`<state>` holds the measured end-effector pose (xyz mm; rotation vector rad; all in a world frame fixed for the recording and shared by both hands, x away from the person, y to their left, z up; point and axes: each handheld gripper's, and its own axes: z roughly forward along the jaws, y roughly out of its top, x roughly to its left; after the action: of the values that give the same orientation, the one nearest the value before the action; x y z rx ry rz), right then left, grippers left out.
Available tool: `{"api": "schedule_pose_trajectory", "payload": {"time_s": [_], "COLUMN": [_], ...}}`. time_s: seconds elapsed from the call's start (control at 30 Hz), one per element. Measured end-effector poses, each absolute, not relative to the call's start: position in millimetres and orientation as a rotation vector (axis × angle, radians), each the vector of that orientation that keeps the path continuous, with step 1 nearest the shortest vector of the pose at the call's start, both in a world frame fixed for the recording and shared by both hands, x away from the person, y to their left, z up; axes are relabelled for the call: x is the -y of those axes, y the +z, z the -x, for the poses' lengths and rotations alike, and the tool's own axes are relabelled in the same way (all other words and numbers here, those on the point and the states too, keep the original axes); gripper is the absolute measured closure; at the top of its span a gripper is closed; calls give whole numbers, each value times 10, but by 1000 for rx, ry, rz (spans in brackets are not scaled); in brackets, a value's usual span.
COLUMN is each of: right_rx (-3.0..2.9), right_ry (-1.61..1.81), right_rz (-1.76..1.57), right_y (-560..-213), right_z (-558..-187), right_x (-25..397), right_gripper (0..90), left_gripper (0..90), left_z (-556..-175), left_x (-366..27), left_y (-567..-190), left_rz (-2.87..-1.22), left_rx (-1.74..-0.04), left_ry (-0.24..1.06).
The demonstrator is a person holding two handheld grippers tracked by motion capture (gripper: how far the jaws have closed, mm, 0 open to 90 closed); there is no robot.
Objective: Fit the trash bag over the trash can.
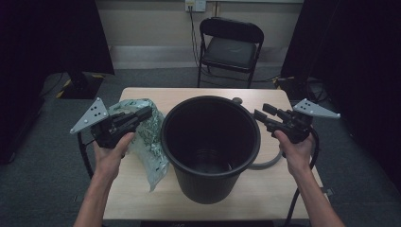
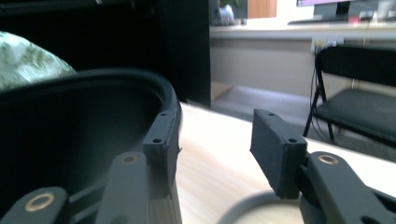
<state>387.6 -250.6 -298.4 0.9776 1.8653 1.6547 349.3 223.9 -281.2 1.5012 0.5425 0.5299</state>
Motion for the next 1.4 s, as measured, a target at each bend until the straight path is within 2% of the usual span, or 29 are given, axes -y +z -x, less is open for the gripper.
{"api": "schedule_pose_trajectory", "payload": {"time_s": [0.33, 0.57, 0.77, 1.17, 1.2, 1.27, 1.3, 1.33, 1.37, 1.4], "right_rx": [-1894, -1943, -1968, -2068, -2079, -2093, -2093, -2102, -2110, -2108], "right_ry": [1745, 1771, 1813, 1898, 1893, 1876, 1876, 1871, 1860, 1841], "right_rz": [-817, -696, -612, -450, -437, -419, -419, -408, -375, -373], "right_y": [-2694, -2490, -2288, -2112, -2115, -2125, -2125, -2128, -2130, -2127], "right_z": [-3668, -3580, -3525, -3442, -3439, -3434, -3434, -3436, -3429, -3417], "right_x": [2287, 1992, 1756, 1269, 1240, 1191, 1191, 1173, 1154, 1149], "right_gripper": [427, 399, 358, 315, 328, 433, 433, 497, 689, 753], "left_gripper": [900, 900, 900, 900, 900, 900, 900, 900, 900, 898], "left_z": [-3376, -3329, -3284, -3334, -3334, -3357, -3357, -3359, -3358, -3358], "left_x": [-2018, -1831, -1617, -1279, -1279, -1257, -1257, -1250, -1254, -1265], "left_y": [-2623, -2300, -2110, -2105, -2105, -2119, -2119, -2123, -2132, -2136], "left_rz": [-1473, -1468, -1446, -1485, -1485, -1488, -1488, -1489, -1490, -1485], "left_rx": [-441, -372, -303, -270, -270, -276, -276, -272, -273, -269], "left_ry": [499, 517, 483, 457, 457, 445, 445, 443, 443, 438]}}
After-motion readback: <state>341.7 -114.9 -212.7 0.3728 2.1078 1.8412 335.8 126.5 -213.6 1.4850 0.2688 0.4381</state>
